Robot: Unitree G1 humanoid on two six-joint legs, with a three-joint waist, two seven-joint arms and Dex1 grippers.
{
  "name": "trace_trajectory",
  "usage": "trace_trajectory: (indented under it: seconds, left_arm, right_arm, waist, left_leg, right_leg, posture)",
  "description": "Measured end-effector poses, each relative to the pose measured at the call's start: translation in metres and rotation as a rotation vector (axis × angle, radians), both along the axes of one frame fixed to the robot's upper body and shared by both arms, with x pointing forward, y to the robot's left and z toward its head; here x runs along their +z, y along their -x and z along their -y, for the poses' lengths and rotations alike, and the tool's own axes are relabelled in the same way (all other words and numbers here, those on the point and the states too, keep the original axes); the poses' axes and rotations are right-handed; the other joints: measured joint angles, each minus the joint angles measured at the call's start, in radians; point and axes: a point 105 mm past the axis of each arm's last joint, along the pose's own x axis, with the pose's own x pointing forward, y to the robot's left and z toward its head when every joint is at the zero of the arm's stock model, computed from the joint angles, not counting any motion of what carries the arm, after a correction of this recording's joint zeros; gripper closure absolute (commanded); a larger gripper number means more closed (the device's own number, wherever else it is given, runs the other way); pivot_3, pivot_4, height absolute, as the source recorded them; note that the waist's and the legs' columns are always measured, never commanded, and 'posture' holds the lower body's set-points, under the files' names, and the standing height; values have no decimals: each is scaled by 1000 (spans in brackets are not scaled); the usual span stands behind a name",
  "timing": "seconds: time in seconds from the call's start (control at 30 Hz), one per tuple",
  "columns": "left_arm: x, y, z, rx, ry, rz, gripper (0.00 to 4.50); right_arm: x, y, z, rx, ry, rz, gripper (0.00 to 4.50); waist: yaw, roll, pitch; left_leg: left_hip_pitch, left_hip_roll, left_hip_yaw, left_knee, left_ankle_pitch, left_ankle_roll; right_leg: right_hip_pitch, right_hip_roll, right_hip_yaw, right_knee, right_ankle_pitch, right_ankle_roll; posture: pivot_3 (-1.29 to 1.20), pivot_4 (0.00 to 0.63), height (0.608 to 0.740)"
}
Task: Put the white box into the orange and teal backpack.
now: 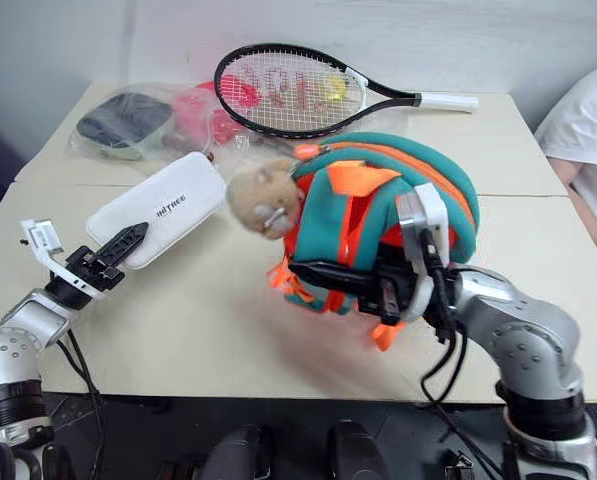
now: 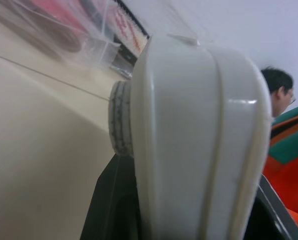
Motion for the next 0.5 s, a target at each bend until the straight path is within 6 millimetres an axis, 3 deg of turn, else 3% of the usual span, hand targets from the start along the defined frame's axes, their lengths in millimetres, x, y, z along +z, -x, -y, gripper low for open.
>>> trace_trajectory:
  seconds: [0.13,0.27,0.4,0.5]
  left_arm:
    - [9,31,9,-122,-151,81,3273]
    - [36,52,32,-254,-195,189,3273]
    - [74,66,40,-295,-161,305,3273]
    - [86,70,59,-355,-205,357,3273]
  right_arm:
    - [-13,-2,35,-90,100,-129,4494]
    - [-17,-4,39,-106,129,-119,4494]
    - [-30,-10,47,-146,161,-135,4494]
    - [-36,-17,55,-171,173,-145,4494]
  waist:
    - [0,-3,0]
    - [-3,-3,0]
    - [-2,-3,0]
    - [4,-3,1]
  left_leg:
    - [-2,0,0,2,-2,2]
    - [-1,1,-1,3,-3,3]
    - [0,1,-1,3,-3,3]
    - [0,0,-1,4,-2,1]
  right_leg:
    - [1,-1,0,-4,0,0]
    - [1,0,0,-1,0,0]
    - [1,1,0,0,0,0]
    - [2,1,0,-1,0,0]
  posture:
    - [0,150,740]
    - [0,150,740]
    - [0,150,740]
    - [0,150,740]
